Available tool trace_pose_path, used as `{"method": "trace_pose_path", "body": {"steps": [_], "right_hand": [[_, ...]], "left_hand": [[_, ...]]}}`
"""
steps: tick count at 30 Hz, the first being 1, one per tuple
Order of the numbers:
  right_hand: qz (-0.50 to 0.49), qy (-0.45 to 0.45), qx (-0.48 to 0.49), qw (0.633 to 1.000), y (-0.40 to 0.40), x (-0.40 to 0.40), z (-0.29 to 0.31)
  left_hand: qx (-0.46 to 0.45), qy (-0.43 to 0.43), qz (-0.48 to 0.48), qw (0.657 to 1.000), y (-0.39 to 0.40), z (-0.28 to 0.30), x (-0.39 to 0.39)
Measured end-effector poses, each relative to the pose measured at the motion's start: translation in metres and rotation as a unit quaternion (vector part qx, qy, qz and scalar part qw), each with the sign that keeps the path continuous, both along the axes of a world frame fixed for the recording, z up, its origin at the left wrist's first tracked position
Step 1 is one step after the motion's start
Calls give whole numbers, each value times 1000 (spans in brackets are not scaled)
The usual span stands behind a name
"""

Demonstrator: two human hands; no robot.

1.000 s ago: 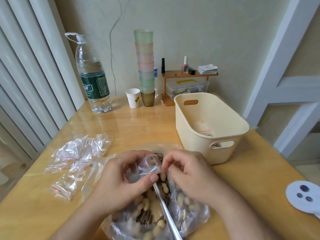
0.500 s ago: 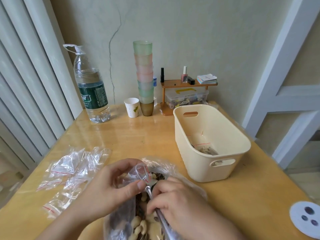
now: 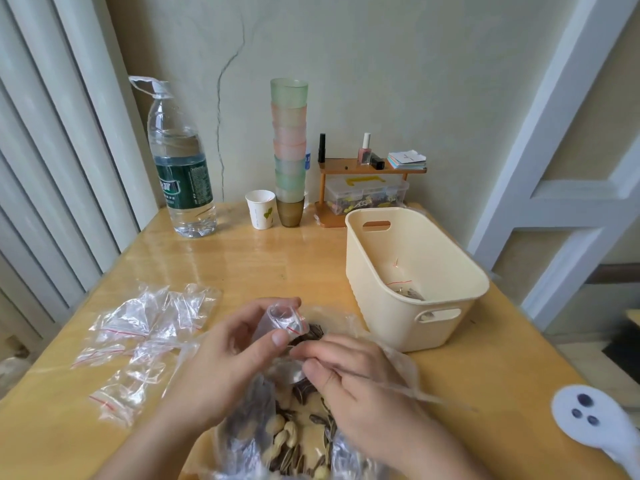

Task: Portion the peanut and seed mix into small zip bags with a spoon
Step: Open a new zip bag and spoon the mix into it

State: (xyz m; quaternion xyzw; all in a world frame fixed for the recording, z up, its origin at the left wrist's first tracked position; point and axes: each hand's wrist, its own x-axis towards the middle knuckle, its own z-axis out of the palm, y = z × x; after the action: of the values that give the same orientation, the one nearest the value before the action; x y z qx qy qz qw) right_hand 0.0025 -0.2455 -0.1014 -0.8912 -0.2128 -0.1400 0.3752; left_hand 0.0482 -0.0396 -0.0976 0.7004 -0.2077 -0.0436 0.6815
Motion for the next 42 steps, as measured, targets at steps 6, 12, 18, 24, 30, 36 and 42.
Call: {"method": "trace_pose_path", "body": {"steps": [6,12,18,24,30,36,42], "right_hand": [[-113,15,110,987,8,-5,-16],[-132,-46,-92,986,-44,8,-1],[-135,-56,-103,984,-35,6,20],[-104,17,-50,993,7,12,10],[-130,198,135,962,15,42,10],[-142,185,-33,972,7,28,9],[-59,0,-222,973,-4,-11,16]], "left_hand": [[-41,-43,28,998,-8,1,-8],[33,-52,4,998,-3,4,-21],[-81,-19,30,996,2,6,-23],[-106,-4,23,994,4,6,-23],[-65,-4,37,997,4,3,-25],[-26,38,53,998,2,4,-25],[-15,82,34,996,0,3,-22]]}}
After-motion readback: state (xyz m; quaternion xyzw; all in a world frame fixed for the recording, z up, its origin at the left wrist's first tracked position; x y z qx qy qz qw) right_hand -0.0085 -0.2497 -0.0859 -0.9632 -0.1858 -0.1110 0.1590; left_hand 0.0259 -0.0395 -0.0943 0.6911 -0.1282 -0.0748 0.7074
